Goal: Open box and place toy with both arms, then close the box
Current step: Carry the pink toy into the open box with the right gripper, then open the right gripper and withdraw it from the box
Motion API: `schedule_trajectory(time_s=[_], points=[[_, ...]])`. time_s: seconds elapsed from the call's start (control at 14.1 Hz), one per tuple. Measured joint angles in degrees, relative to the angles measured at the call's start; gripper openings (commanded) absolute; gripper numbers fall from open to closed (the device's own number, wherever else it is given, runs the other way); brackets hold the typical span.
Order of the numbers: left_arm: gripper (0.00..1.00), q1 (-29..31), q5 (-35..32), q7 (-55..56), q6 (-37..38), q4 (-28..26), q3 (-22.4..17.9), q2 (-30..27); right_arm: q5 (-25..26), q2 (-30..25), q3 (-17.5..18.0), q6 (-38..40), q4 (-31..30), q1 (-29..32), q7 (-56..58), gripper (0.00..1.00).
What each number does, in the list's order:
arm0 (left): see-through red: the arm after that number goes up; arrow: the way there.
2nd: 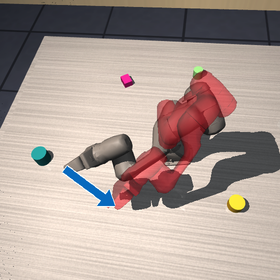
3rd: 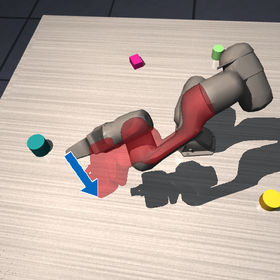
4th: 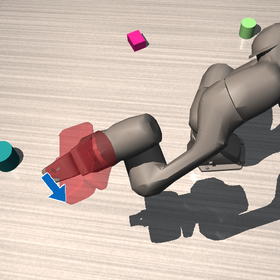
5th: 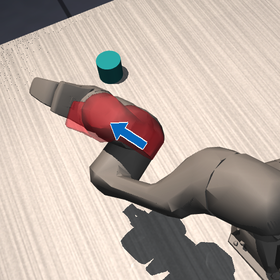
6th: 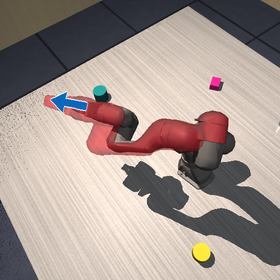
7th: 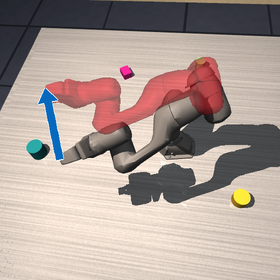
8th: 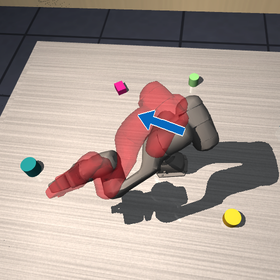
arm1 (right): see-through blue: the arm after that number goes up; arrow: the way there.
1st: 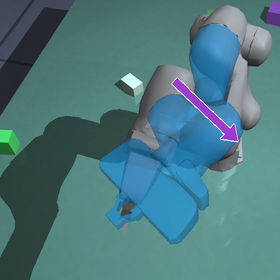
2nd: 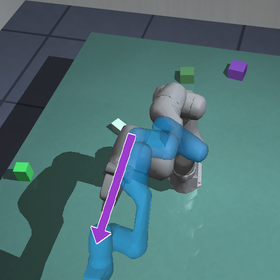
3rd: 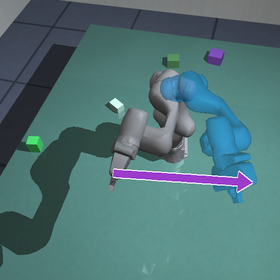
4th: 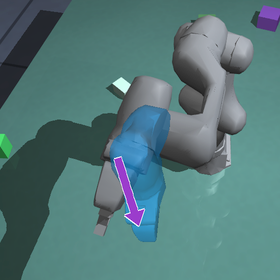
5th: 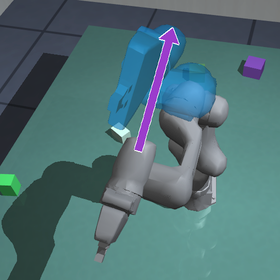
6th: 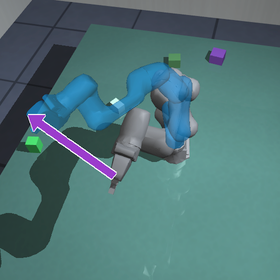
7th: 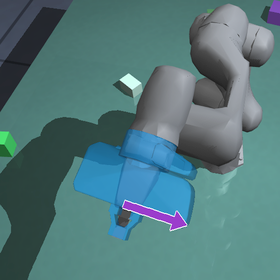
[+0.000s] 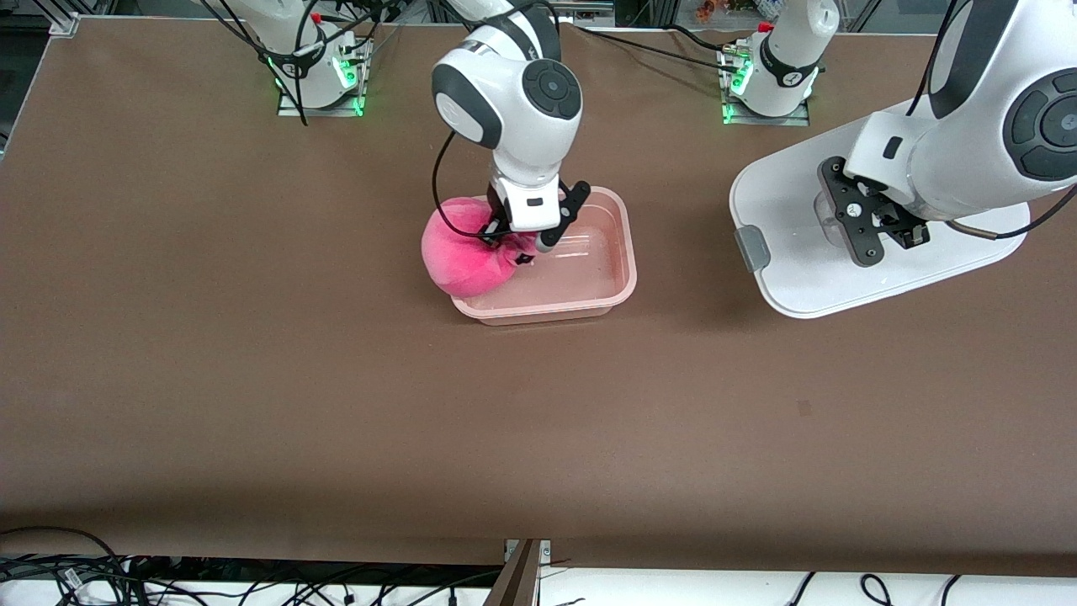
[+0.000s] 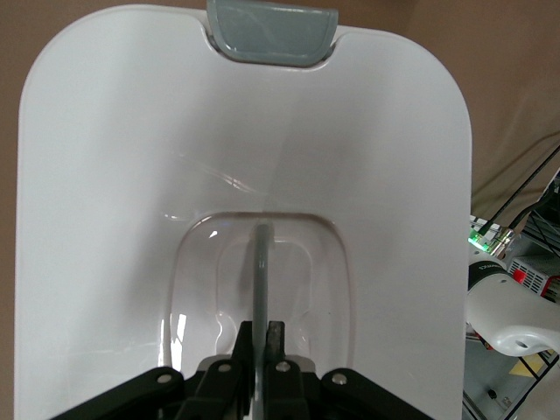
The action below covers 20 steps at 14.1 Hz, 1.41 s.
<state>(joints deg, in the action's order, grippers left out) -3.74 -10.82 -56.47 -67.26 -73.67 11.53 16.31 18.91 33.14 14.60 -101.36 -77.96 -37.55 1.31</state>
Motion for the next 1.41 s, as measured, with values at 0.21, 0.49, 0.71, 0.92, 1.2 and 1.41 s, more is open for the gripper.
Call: schedule_trajectory(time_s=[0.21, 0.49, 0.71, 0.92, 1.2, 1.41], points=[[0.00, -0.24, 0.00, 0.00, 0.00, 0.01, 0.04, 0.00, 0.00, 0.48, 0.01, -2.13, 0.25, -0.95, -5.06, 1.00], [0.00, -0.38, 0.00, 0.00, -0.04, 0.19, 0.05, 0.10, -4.90, -2.84, -0.27, 1.30, 2.49, -1.42, -7.55, 1.00], [0.00, -0.38, 0.00, 0.00, -0.05, 0.50, 0.05, 0.37, -7.39, -7.71, -0.73, 6.29, 2.92, -1.37, -7.59, 1.00], [0.00, -0.38, 0.00, 0.00, -0.05, 0.70, 0.04, 0.58, -7.49, -11.09, -3.70, 11.23, 2.89, -1.24, -7.81, 1.00], [0.00, -0.40, 0.17, -0.06, -0.05, 0.77, 0.07, 0.75, -7.87, -11.92, -14.83, 12.88, 2.86, -0.61, -7.54, 1.00], [0.00, -0.74, 2.99, -0.07, -0.38, 0.79, 0.19, 0.94, -13.51, -12.09, -23.92, 12.88, 2.87, 0.32, -6.91, 1.00]])
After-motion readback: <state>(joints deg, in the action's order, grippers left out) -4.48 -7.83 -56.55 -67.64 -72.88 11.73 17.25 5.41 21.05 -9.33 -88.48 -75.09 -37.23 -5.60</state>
